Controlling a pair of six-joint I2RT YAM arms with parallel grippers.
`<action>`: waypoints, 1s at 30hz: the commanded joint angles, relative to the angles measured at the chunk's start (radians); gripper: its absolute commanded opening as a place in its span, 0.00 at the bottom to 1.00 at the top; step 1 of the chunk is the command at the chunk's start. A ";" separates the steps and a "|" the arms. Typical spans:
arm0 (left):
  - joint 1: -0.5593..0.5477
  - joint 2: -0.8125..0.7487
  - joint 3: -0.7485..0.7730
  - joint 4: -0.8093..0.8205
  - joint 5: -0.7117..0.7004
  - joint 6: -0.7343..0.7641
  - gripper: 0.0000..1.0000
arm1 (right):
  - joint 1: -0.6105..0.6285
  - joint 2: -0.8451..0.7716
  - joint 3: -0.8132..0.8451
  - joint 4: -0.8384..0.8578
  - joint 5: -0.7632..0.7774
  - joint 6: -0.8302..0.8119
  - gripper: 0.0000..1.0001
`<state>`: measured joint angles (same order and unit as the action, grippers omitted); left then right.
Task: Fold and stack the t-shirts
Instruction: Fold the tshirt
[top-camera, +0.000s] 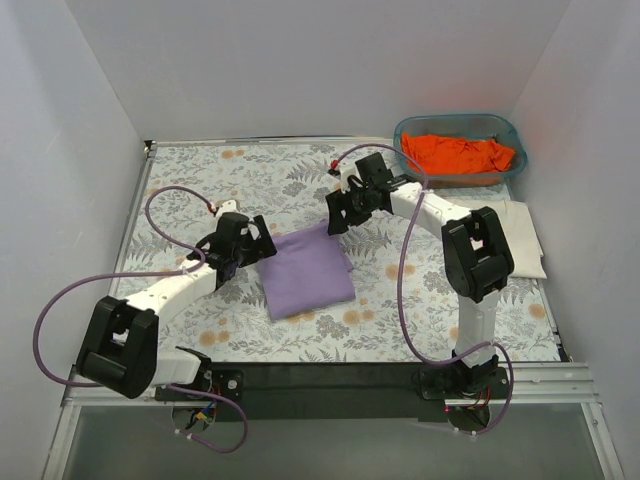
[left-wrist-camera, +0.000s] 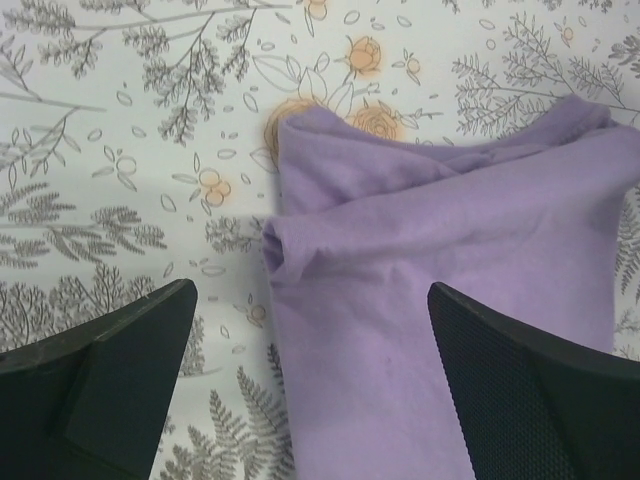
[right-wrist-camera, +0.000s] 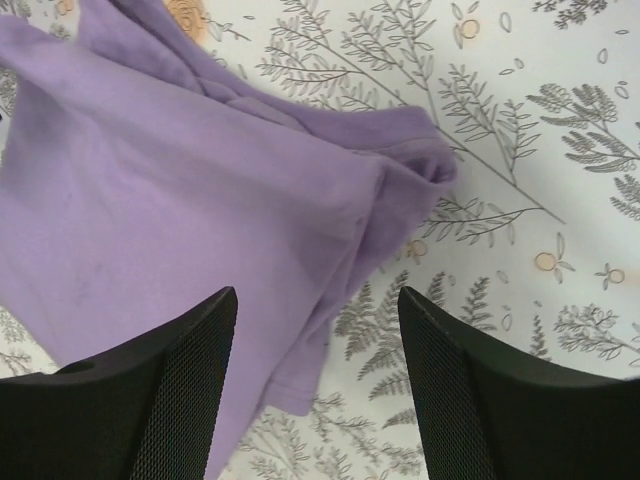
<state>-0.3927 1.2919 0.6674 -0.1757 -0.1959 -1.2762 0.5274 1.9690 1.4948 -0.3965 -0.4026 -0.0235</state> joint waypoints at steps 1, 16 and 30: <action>0.028 0.035 0.001 0.154 0.021 0.095 0.93 | -0.027 0.039 0.027 0.071 -0.094 -0.070 0.61; 0.052 0.216 0.086 0.231 0.194 0.294 0.49 | -0.050 0.171 0.131 0.114 -0.226 -0.104 0.50; 0.052 0.251 0.135 0.228 0.288 0.348 0.22 | -0.052 0.208 0.166 0.114 -0.249 -0.122 0.47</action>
<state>-0.3431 1.5394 0.7677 0.0341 0.0643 -0.9562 0.4763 2.1632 1.6215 -0.3073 -0.6216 -0.1177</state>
